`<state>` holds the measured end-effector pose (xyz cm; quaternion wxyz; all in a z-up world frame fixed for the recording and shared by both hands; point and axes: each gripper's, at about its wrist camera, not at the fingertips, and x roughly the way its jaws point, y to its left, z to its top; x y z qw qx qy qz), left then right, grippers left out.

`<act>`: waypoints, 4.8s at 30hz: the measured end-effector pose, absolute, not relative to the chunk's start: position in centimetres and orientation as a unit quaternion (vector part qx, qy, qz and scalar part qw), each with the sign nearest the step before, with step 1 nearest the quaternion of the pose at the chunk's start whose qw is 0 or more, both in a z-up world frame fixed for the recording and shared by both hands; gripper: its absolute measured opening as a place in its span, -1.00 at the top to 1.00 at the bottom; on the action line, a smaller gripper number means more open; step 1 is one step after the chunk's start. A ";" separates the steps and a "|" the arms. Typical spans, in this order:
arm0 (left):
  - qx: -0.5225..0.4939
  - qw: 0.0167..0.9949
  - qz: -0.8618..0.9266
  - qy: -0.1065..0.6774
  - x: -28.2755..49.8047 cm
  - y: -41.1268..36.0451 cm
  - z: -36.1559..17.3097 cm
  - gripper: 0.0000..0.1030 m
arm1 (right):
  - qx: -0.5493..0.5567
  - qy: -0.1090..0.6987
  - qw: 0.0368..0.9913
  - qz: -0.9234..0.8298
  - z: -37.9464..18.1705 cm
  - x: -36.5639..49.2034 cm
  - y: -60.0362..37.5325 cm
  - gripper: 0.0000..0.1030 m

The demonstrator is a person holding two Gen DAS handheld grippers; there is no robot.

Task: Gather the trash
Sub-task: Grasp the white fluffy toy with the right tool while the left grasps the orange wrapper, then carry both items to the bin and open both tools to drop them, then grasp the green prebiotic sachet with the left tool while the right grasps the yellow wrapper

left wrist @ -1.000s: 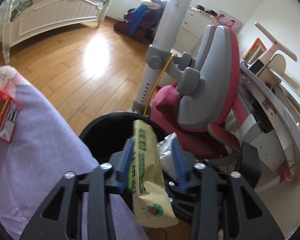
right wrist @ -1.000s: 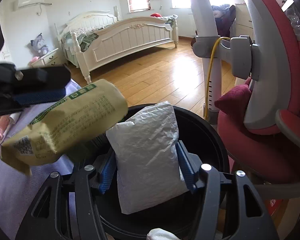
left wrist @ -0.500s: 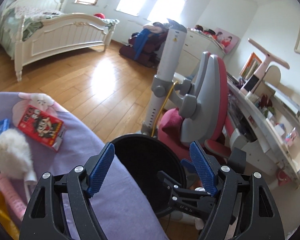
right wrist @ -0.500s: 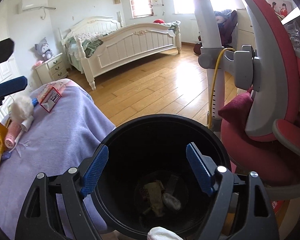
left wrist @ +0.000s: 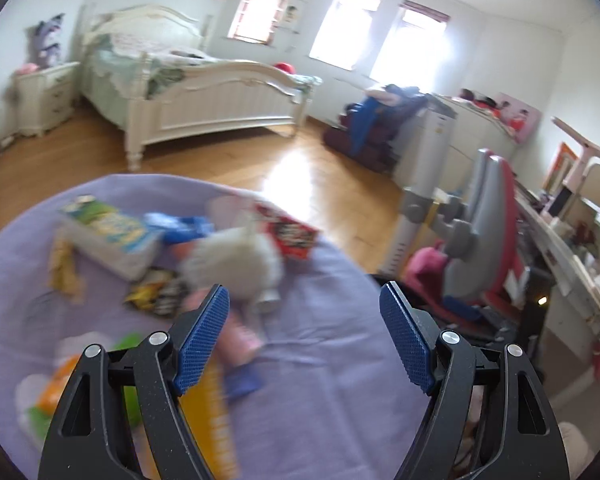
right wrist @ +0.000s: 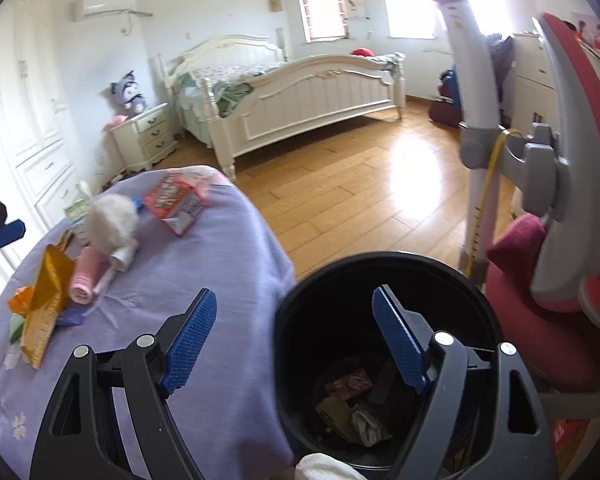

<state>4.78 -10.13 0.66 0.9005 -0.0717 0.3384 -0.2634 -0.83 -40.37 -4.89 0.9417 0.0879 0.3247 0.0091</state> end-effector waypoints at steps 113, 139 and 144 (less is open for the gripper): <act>0.004 0.810 -0.393 0.435 8.0 -34.5 -6.9 0.60 | 0.007 0.351 0.921 -0.169 -9.3 -1.8 -46.8 0.17; -0.028 0.909 -0.234 0.343 4.9 -16.6 0.7 -0.19 | 0.028 0.311 0.948 -0.055 -4.4 -1.3 -40.5 -0.35; -0.038 0.917 -0.184 0.351 4.1 -7.9 0.4 -0.18 | -0.003 0.311 0.950 0.004 -2.9 -0.5 -35.0 -0.35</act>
